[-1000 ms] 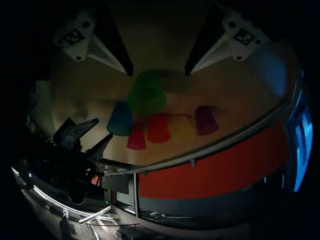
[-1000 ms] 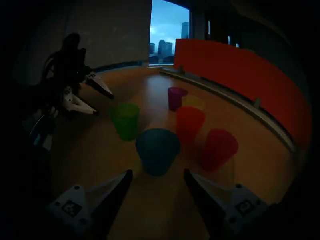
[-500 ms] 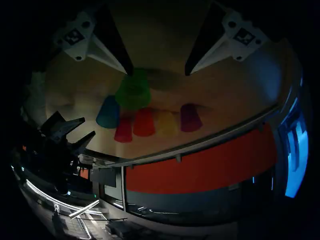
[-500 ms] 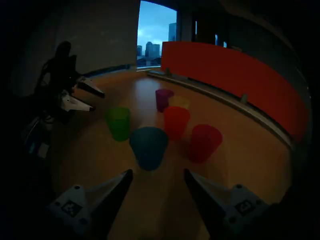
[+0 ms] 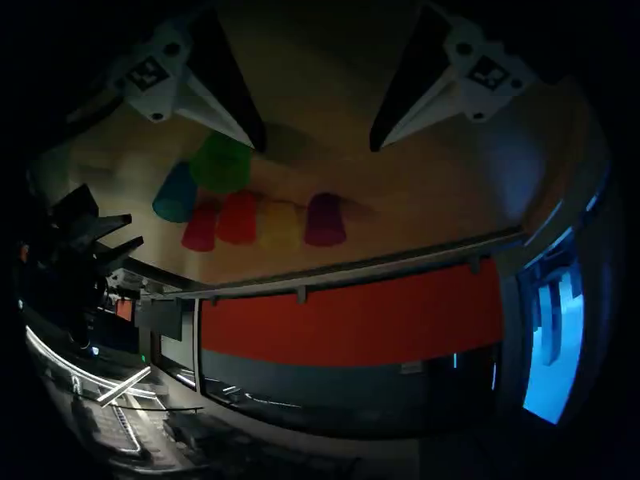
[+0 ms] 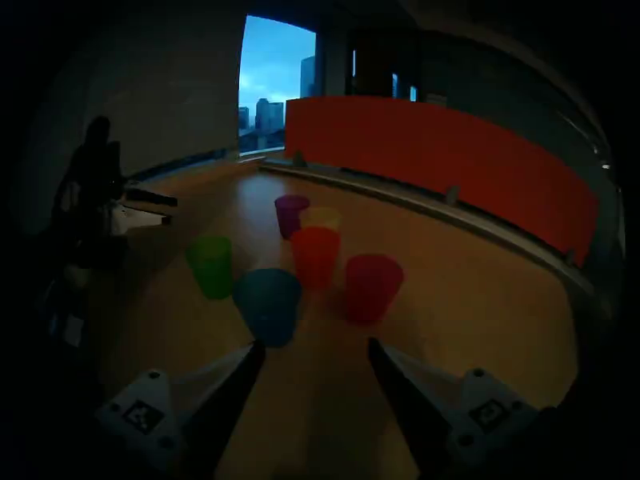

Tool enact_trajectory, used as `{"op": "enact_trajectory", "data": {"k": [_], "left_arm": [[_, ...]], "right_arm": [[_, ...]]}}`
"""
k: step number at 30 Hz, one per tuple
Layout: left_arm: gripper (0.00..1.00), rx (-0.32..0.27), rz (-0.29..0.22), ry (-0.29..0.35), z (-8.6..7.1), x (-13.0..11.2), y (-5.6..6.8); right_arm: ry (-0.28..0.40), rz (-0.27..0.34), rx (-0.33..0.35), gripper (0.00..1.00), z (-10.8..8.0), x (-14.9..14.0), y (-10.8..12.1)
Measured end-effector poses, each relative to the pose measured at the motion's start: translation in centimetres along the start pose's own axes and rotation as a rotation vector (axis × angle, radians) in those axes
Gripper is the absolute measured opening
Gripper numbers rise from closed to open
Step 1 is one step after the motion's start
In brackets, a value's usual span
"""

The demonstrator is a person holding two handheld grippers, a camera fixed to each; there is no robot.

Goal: Pour water

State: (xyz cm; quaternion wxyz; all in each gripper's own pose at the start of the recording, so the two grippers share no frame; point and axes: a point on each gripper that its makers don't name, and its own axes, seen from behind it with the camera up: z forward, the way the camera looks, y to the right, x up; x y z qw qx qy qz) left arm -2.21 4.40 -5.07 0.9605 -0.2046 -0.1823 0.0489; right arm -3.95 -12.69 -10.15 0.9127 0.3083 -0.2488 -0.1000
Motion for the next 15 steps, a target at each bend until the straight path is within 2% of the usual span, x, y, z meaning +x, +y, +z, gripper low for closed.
{"op": "enact_trajectory", "data": {"k": [3,15], "left_arm": [[0.96,0.045,-0.023,0.014,-0.2,0.1,-0.9],[0.96,0.138,-0.084,0.101,-1.2,1.5,-2.6]], "right_arm": [[0.012,0.014,-0.027,0.98,-0.2,0.2,0.5],[0.100,0.053,-0.142,0.99,-0.8,1.5,2.0]]}}
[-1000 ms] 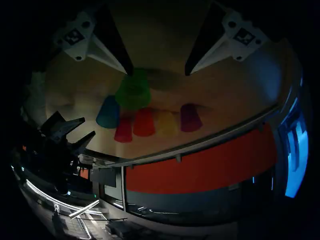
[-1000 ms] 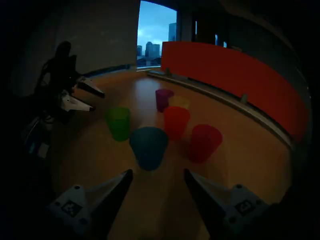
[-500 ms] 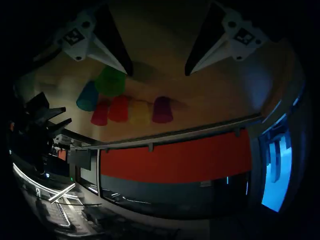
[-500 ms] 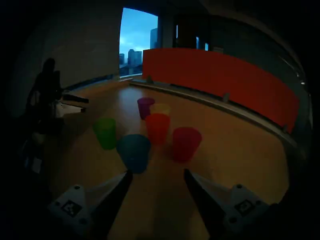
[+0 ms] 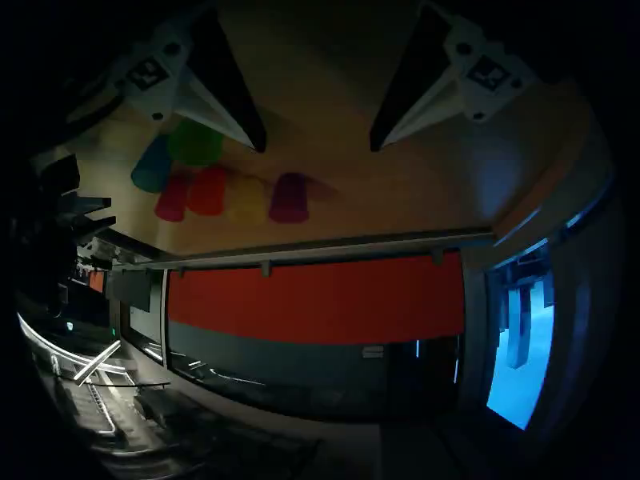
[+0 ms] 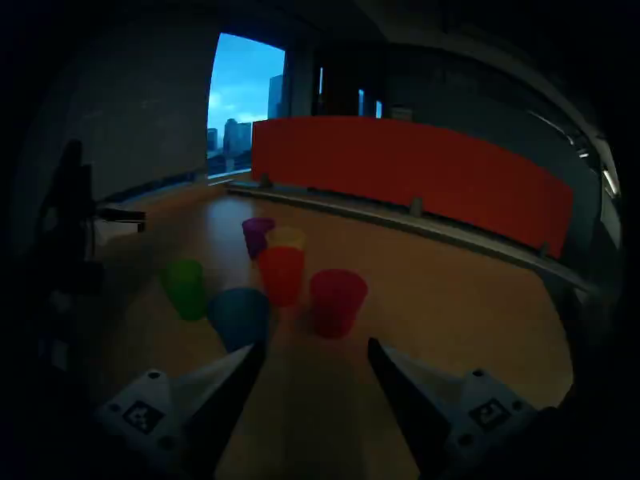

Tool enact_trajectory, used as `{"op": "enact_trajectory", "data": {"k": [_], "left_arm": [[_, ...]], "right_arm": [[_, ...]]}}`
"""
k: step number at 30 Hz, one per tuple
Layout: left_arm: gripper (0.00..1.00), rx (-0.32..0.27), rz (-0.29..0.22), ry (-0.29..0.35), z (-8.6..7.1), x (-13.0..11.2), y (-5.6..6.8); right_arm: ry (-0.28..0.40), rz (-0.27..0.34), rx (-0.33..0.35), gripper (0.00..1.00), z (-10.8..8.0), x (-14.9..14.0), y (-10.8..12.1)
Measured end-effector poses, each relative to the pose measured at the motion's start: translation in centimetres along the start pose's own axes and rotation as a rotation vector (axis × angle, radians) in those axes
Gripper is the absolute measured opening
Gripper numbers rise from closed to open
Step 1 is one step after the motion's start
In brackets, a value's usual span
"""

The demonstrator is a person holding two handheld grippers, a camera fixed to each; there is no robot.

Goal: Pour water

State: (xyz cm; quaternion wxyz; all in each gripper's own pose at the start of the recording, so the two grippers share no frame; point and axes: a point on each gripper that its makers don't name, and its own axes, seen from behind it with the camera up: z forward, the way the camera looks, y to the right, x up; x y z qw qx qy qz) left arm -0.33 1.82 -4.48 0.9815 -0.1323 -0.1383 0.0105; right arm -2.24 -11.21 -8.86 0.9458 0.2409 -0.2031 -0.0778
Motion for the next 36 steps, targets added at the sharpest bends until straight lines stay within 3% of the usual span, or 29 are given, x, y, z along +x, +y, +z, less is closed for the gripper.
{"op": "enact_trajectory", "data": {"k": [6,21,36], "left_arm": [[0.96,0.058,-0.041,0.059,-0.3,1.2,-1.2],[0.95,0.143,-0.087,0.148,-0.5,2.7,-2.4],[0.95,0.163,-0.066,0.168,-0.7,3.0,-2.9]], "right_arm": [[0.061,0.017,-0.087,0.99,-0.3,1.1,1.7],[0.199,0.051,-0.292,0.99,-1.2,3.3,6.0],[0.339,0.116,-0.432,0.98,-2.7,5.4,9.2]]}}
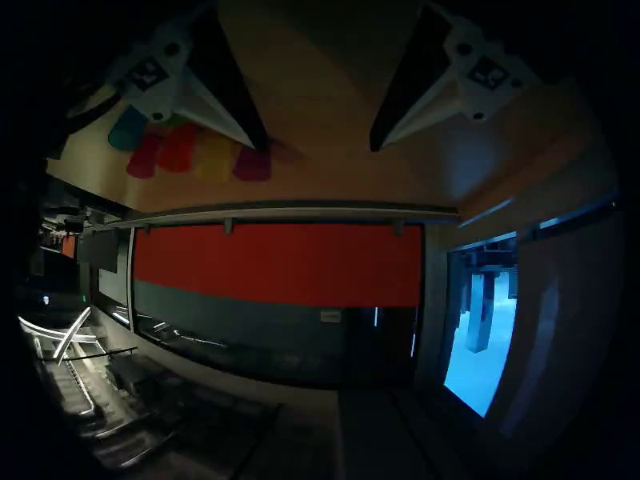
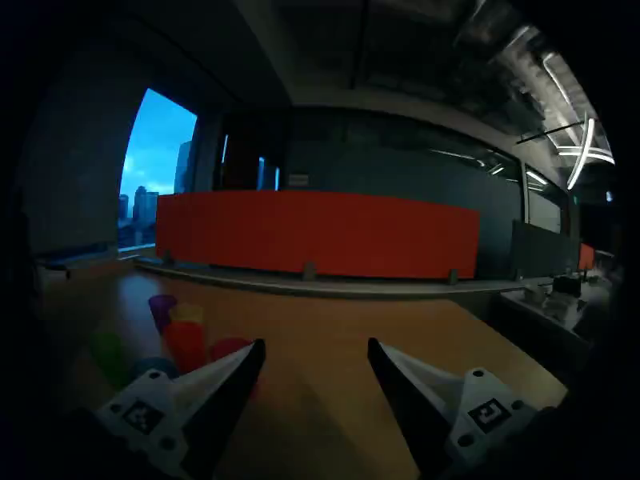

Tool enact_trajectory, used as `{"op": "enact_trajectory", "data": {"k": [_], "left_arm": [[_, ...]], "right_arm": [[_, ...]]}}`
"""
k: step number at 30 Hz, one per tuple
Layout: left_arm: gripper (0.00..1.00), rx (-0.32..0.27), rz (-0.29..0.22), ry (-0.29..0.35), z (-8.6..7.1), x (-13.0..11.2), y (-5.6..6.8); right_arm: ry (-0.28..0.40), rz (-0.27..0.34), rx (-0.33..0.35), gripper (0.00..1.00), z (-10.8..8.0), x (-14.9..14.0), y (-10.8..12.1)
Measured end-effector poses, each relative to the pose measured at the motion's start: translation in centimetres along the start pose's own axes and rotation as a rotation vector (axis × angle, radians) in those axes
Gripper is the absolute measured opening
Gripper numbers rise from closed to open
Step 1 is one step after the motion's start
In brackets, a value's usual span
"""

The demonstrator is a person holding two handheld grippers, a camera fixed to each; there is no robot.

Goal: Pour water

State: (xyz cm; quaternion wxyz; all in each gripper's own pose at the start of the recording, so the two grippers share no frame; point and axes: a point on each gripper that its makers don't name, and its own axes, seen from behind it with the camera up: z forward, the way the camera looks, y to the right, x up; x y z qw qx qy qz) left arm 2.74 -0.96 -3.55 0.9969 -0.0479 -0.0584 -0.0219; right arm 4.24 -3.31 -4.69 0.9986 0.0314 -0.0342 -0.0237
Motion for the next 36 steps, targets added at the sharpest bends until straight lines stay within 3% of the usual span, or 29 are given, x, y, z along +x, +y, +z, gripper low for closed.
{"op": "enact_trajectory", "data": {"k": [11,18,23,36], "left_arm": [[0.95,-0.004,0.000,0.032,0.2,0.8,0.6],[0.95,0.004,0.011,0.045,0.5,1.1,0.6],[0.95,0.008,0.014,0.053,0.5,1.2,0.6],[0.95,0.036,0.005,0.082,0.6,1.5,-0.1]], "right_arm": [[0.078,0.064,-0.083,0.99,0.2,1.1,2.4],[0.113,0.019,-0.098,0.99,0.1,2.4,2.2],[0.113,0.008,-0.119,0.99,0.2,2.6,2.3],[0.103,0.076,-0.115,0.99,0.4,2.7,2.2]]}}
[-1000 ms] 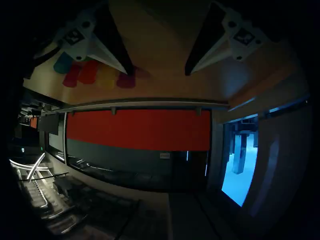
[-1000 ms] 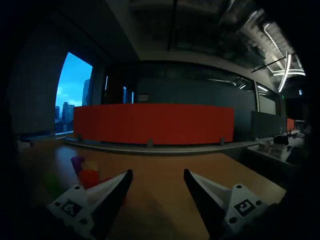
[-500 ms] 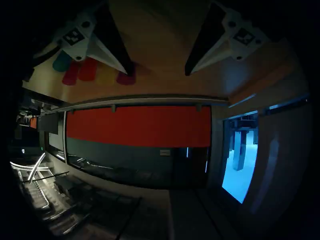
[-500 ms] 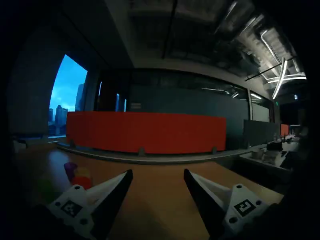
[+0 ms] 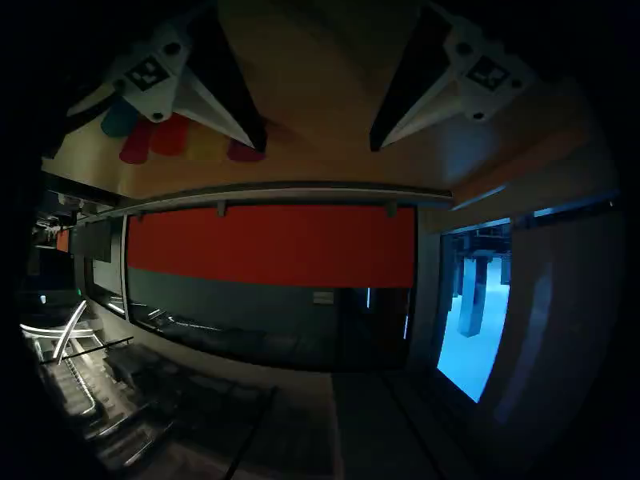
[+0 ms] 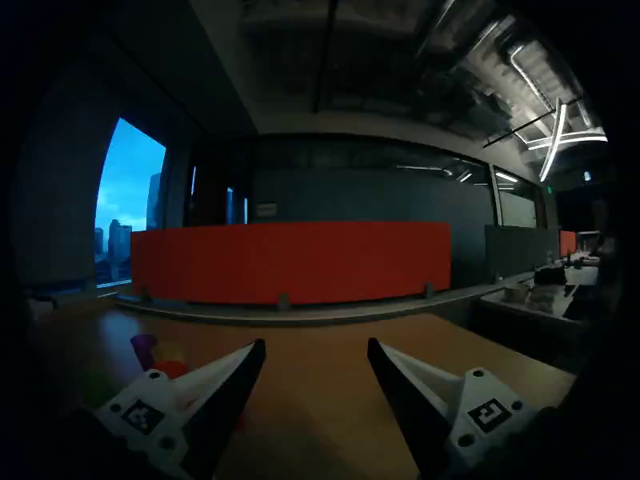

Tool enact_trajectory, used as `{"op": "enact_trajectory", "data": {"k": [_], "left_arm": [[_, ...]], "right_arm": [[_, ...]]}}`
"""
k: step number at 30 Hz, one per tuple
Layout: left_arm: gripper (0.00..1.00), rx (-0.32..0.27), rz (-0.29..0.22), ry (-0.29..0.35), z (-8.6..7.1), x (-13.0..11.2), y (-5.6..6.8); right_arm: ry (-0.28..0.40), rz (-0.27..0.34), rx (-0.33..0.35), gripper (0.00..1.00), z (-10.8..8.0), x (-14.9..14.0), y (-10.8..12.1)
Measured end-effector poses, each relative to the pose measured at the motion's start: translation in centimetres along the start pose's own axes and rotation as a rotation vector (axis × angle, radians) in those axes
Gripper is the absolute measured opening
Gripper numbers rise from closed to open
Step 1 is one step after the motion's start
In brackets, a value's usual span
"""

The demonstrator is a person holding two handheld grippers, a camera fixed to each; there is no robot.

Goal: Pour water

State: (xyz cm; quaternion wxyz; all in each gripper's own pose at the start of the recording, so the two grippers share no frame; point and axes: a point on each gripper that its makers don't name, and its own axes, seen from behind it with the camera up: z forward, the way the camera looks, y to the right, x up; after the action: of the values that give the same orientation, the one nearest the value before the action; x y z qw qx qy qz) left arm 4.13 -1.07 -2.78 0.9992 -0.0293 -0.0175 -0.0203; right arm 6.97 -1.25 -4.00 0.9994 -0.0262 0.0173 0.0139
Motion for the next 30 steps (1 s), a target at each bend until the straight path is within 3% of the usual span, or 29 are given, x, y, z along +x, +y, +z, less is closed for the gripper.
{"op": "enact_trajectory", "data": {"k": [9,17,30], "left_arm": [[0.95,0.017,0.038,0.011,0.01,0.12,-0.13],[0.95,0.046,0.028,0.030,0.32,0.53,0.06],[0.96,0.079,0.071,0.064,0.27,0.78,0.04]], "right_arm": [[-0.006,0.005,-0.014,0.99,-0.02,0.18,0.02],[-0.038,0.035,-0.010,0.99,0.22,-0.10,-0.48],[-0.058,0.041,-0.020,0.99,0.52,0.05,-0.63]]}}
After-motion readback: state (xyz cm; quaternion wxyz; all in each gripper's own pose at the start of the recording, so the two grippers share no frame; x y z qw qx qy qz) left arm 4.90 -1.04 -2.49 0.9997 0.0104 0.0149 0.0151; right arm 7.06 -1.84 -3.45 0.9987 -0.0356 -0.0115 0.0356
